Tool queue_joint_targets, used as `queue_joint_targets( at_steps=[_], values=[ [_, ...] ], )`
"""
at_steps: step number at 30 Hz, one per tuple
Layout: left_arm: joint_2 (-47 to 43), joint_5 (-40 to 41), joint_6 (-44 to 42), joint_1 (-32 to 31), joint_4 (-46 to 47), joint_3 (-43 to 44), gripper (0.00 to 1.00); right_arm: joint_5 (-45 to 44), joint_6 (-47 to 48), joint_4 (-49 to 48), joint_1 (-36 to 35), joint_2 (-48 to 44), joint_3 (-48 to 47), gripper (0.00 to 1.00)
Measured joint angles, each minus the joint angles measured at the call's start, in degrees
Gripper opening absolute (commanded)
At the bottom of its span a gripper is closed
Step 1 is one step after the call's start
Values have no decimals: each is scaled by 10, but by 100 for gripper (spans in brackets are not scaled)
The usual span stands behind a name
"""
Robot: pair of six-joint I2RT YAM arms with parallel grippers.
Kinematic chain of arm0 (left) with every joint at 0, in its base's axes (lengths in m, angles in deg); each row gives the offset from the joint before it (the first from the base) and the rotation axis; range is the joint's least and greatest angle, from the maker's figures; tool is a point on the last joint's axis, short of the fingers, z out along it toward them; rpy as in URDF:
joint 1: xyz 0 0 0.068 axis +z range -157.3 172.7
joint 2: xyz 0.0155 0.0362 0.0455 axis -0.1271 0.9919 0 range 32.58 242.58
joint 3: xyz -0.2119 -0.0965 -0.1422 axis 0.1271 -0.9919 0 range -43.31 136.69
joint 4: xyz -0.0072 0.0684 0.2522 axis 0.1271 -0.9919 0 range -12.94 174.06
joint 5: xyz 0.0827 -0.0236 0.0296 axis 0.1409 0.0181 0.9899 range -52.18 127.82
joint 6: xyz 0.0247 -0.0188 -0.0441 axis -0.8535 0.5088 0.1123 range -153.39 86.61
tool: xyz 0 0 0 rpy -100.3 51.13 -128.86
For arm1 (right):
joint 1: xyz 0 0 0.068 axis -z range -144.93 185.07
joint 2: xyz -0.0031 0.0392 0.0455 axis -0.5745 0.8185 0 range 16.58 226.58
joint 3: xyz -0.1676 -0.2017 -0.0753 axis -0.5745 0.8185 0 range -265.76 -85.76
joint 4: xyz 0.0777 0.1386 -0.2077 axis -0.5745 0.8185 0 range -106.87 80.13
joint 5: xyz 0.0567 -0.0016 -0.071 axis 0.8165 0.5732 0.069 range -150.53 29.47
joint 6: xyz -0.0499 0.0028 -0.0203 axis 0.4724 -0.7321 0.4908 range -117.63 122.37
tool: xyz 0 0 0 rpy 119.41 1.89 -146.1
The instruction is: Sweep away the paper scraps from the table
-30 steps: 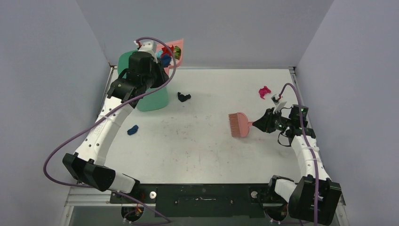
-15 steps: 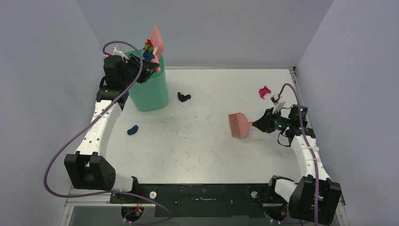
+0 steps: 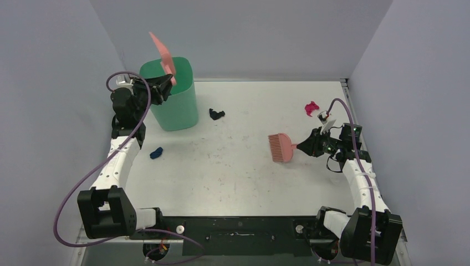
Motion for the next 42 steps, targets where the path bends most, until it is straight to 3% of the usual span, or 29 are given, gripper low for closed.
queue_joint_targets(
  at_steps=[12, 20, 23, 28, 30, 35, 42],
  values=[
    [-4, -11, 37, 3, 52, 0, 0, 0, 7, 2, -1, 0, -3, 5],
    [-16, -14, -108, -20, -48, 65, 0, -3, 7, 2, -1, 0, -3, 5],
    [-39, 18, -210, -86, -110, 108, 0, -4, 7, 2, -1, 0, -3, 5],
    [-54, 131, -438, -316, -234, 182, 0, -5, 7, 2, 1, 0, -3, 5],
    [-52, 159, -505, -374, -275, 186, 0, -5, 7, 5, 8, 0, -6, 5],
    [-6, 239, -638, -455, -386, 180, 0, -14, 30, 71, 52, 24, -80, 5],
    [36, 289, -761, -534, -512, 119, 0, -85, 115, 197, 86, 98, -319, 5]
  ],
)
